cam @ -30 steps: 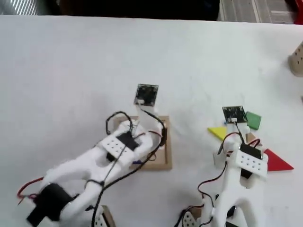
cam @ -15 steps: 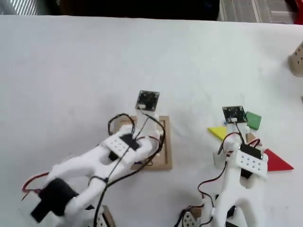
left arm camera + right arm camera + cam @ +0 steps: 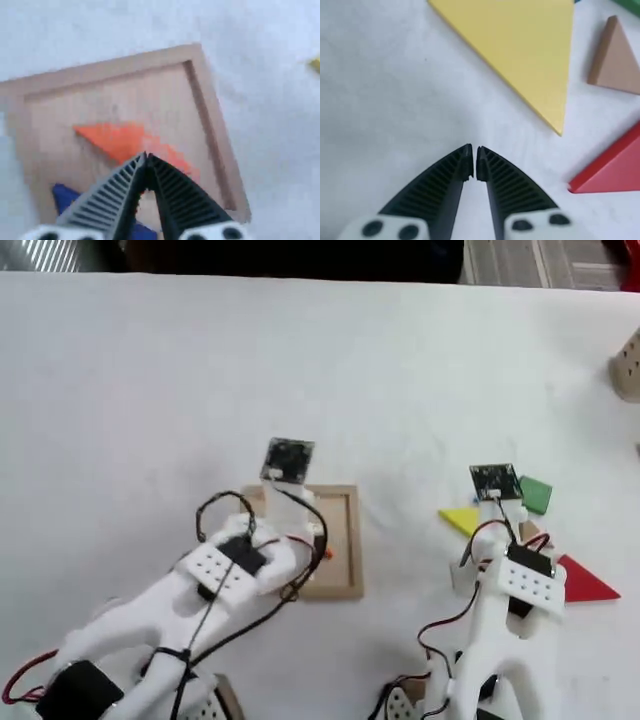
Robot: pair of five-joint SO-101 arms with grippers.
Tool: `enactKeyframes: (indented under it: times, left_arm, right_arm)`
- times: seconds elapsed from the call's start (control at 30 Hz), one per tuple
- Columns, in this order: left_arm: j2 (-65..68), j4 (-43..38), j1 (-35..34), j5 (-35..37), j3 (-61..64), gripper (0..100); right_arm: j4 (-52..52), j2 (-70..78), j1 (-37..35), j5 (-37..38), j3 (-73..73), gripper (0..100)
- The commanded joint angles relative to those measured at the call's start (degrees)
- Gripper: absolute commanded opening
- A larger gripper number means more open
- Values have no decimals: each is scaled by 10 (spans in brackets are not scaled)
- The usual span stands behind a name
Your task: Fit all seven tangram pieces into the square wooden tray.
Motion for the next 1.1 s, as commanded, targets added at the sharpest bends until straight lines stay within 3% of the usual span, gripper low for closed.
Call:
enactKeyframes:
  times: [0.0,0.23,0.37,0.53,0.63,0.83,1.07]
  left_arm:
    - [-20,-1,-56,-2,-17,21]
    - [-19,-90,25,-2,-20,21]
    - [-7,-93,66,-2,-20,21]
    - [103,-91,50,-6,-55,21]
    - [153,-40,37,-7,-98,21]
    - [132,90,33,-59,-115,21]
    - [74,86,-32,-69,-86,21]
  right_arm:
    - [-9,-15,-8,7,-4,21]
    - [-9,-15,-9,7,-4,21]
    - [-9,-15,-7,7,-4,19]
    - [-9,-15,-8,7,-4,19]
    - [-9,-15,-7,7,-4,19]
    - [-9,-15,-6,7,-4,20]
    - [-9,-15,-7,7,-4,20]
